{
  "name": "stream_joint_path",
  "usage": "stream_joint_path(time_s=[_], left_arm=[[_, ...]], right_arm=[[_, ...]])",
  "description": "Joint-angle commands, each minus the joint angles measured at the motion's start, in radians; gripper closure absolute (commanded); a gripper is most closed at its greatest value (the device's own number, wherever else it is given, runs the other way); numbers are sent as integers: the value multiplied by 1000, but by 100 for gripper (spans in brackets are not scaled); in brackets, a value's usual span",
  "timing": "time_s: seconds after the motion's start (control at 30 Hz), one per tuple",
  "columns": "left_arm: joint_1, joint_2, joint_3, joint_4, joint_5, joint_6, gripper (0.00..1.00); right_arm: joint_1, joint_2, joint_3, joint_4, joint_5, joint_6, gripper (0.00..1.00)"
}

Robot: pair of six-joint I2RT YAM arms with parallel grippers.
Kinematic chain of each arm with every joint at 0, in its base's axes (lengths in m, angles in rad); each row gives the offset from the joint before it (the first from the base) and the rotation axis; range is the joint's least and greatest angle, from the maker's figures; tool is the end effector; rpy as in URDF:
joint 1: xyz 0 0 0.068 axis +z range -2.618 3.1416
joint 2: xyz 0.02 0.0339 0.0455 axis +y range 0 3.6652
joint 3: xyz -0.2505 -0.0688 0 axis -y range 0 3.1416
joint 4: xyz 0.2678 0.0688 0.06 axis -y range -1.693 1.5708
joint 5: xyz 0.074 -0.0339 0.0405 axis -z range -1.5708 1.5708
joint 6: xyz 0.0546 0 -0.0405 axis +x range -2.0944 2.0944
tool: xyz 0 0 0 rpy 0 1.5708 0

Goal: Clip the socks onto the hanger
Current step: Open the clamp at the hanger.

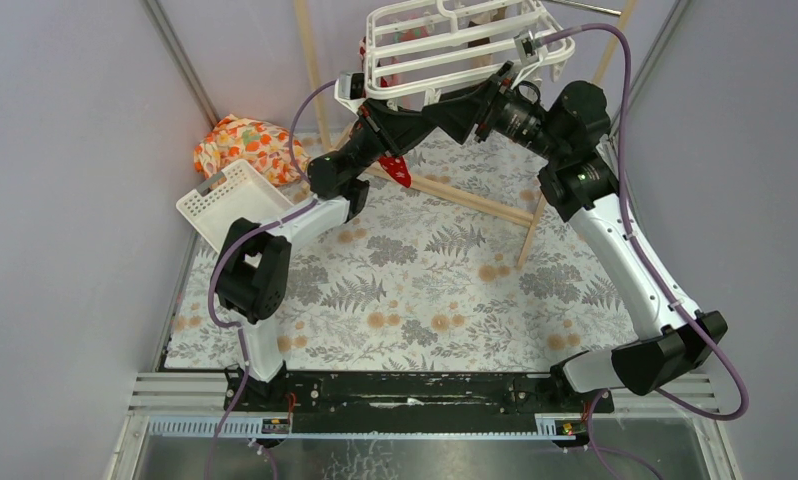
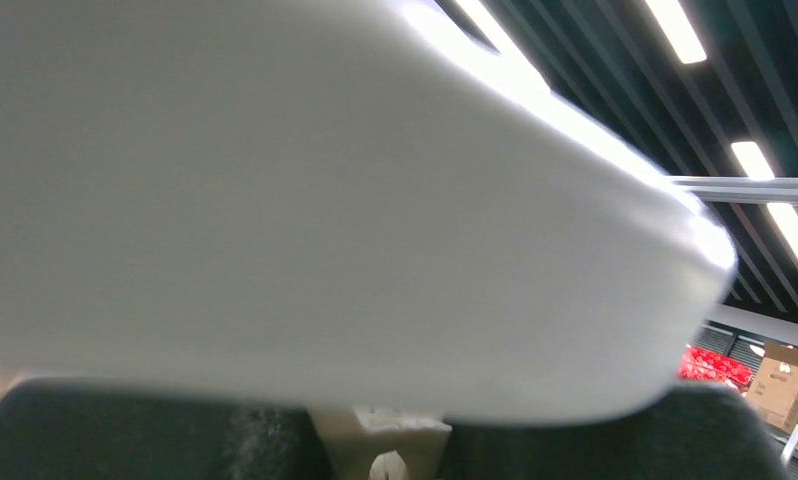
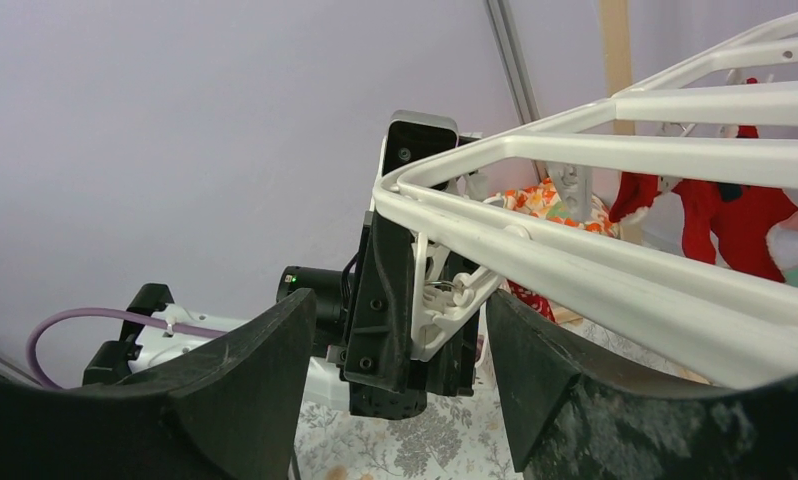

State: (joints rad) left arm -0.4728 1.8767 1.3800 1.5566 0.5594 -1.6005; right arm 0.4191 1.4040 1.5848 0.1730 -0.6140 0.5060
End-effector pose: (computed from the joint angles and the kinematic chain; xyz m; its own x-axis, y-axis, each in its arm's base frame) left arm 0.3592 -0.2163 0.3824 -0.6398 -0.6243 -0.4482 0.7579 -0.4160 -0.5025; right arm 0.2999 0.1680 0.5088 -0.1237 0.3786 -0.9173 -0.8761 0.3923 0.2801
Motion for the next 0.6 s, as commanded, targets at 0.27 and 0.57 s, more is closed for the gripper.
stream_joint_path(time_s=[0.27,0.57], left_arm=[[-33,15,20,57,33,-33,100],[-34,18,15,58,33,-34,100]], right_arm=[[15,18,-31,149,45,36,43],[17,6,-60,192,78,46,33]])
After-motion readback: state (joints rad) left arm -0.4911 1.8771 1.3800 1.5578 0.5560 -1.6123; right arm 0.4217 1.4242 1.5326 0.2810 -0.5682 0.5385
